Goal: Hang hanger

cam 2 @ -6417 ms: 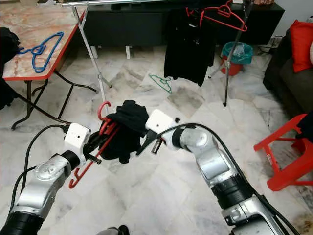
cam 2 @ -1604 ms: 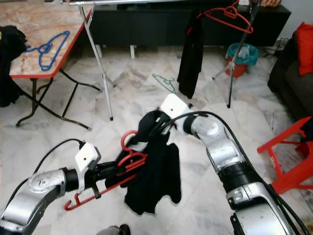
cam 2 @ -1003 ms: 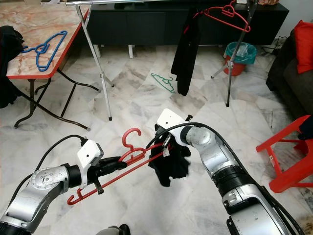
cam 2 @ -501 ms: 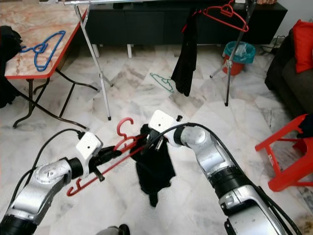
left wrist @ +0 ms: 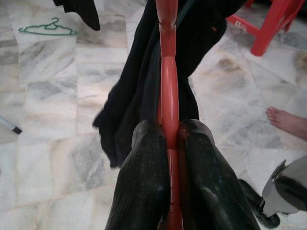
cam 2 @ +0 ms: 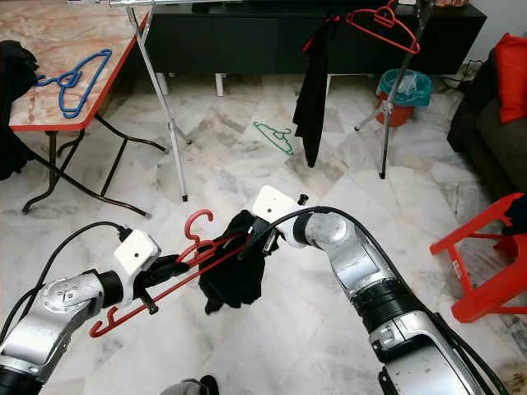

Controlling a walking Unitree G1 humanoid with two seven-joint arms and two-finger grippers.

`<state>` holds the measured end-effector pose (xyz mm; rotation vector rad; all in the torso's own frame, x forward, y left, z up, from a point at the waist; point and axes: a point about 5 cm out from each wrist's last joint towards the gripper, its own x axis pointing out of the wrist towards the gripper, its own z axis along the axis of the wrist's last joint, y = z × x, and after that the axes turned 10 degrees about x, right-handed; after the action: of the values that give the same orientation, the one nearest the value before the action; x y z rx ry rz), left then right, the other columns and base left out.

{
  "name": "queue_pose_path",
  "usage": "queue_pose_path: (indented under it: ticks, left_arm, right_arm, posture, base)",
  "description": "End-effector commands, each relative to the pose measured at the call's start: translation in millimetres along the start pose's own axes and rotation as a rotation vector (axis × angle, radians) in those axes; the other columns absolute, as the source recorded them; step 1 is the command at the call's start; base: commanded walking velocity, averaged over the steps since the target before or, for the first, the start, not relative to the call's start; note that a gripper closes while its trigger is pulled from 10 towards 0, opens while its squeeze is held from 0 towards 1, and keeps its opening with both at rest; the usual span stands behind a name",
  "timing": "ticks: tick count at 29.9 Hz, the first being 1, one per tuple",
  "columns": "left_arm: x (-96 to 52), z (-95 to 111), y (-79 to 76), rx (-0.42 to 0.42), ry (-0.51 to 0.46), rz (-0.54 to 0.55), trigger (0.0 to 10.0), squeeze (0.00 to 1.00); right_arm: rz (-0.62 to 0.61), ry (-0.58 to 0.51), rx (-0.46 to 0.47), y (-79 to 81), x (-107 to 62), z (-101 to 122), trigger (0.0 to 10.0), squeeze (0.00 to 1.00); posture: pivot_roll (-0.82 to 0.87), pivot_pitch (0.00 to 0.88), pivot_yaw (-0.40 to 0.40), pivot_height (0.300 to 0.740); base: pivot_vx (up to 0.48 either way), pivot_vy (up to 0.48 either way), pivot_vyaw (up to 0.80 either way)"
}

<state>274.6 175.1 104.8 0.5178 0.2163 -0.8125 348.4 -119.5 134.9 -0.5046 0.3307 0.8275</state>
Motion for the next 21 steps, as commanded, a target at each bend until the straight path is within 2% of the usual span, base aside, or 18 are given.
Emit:
queue_pose_path:
  ticks: [1,9,14,19,21]
  left_arm:
    - [-6.6,-1,5.3,0.026,0.023,0.015,10.0,0.0]
    - [-11.1,3,10.6,0.04,0.004,0.028,10.0,0.0]
    - [-10.0,17,2.5,-0.032,-0.113,-0.042,10.0,0.0]
    - [-10.5,24,-2.2,-0.066,-0.162,-0.08,10.0,0.0]
    - [-12.5,29,-8.9,-0.093,-0.211,-0.139,10.0,0.0]
  right_arm:
    - [-0.019,-0.005,0.0,-6.7,-3.5,2,10.0,0.0]
    - [-0.011,-0.003,-0.004,-5.8,-3.3,3,10.0,0.0]
    - [0.001,-0.006,-0.007,-3.8,-2.6,4,10.0,0.0]
    - [0.005,-0.006,-0.009,-3.5,-2.7,4,10.0,0.0]
    - [0.009,-0.006,-0.009,-2.7,-2.4,4,10.0,0.0]
  posture:
    - [0.04,0.133,-0.001,0.74]
    - [0.04,0.134,-0.002,0.74]
    - [0.04,0.134,-0.002,0.74]
    - [0.04,0.134,-0.002,0.74]
    - [0.04,0.133,-0.003,0.74]
  base:
    - [0.0,0.0,0.0]
    - [0.0,0.0,0.0]
    - [0.0,0.0,0.0]
    - [0.0,0.0,0.0]
    - [0.0,0.0,0.0]
